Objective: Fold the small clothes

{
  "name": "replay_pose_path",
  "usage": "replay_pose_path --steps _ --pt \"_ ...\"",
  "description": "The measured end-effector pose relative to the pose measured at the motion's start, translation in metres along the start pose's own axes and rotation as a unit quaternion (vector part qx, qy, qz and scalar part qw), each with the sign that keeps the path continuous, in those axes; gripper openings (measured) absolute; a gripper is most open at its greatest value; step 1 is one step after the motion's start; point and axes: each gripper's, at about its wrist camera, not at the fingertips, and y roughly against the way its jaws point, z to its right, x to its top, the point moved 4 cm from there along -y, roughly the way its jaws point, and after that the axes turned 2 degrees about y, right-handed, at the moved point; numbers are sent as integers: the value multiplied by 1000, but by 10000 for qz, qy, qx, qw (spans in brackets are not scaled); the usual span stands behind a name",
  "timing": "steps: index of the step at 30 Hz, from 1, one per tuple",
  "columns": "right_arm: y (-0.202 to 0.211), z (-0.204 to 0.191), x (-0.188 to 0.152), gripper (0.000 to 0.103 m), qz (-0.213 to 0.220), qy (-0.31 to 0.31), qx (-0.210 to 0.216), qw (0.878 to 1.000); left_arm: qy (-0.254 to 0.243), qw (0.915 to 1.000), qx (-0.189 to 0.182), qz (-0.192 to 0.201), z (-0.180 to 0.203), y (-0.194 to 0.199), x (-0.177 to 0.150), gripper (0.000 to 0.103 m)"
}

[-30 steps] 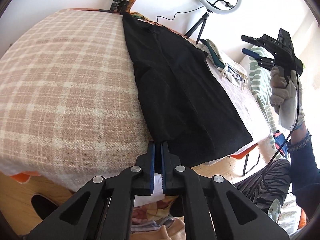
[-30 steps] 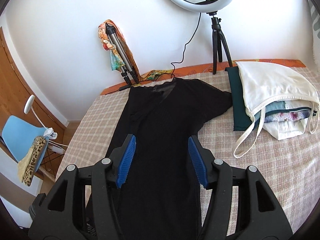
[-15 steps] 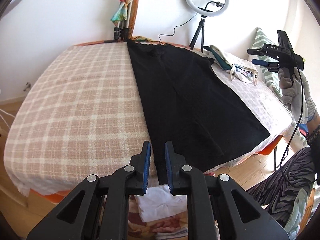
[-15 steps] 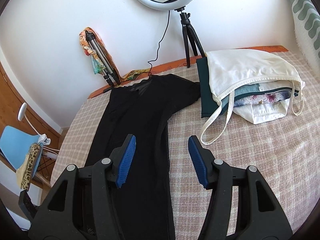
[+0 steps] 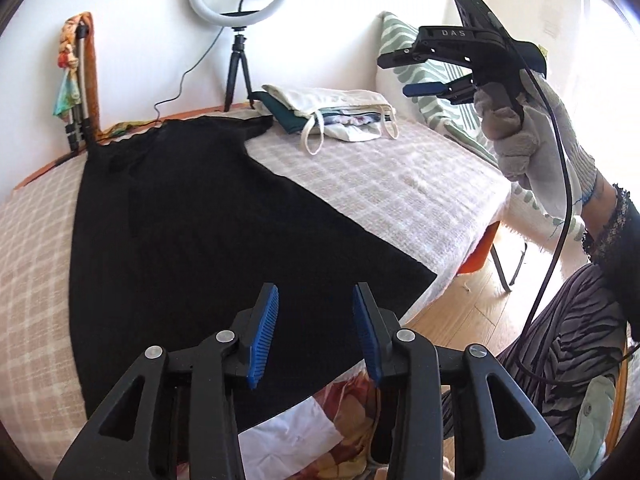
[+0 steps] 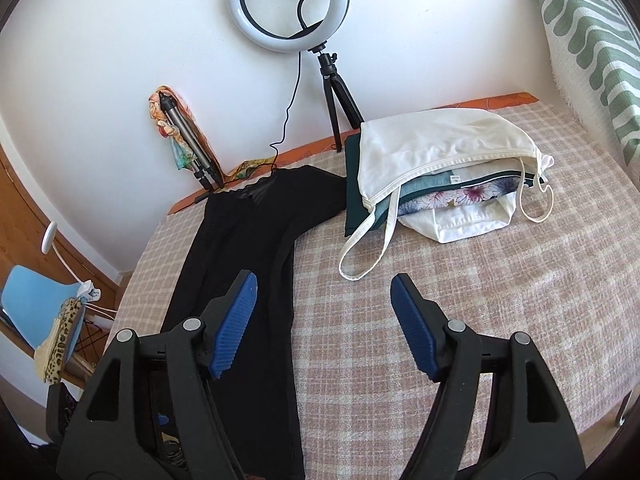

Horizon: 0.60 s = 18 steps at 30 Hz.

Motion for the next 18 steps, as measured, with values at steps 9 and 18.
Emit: replay_pose_path --steps 9,18 --pt "10 41 -7 73 -81 -423 -3 9991 -1192 9919 -299 -316 77 -57 0 50" --pt "-30 60 1 73 -348 -803 423 9953 -1181 9922 -81 -398 79 -83 1 28"
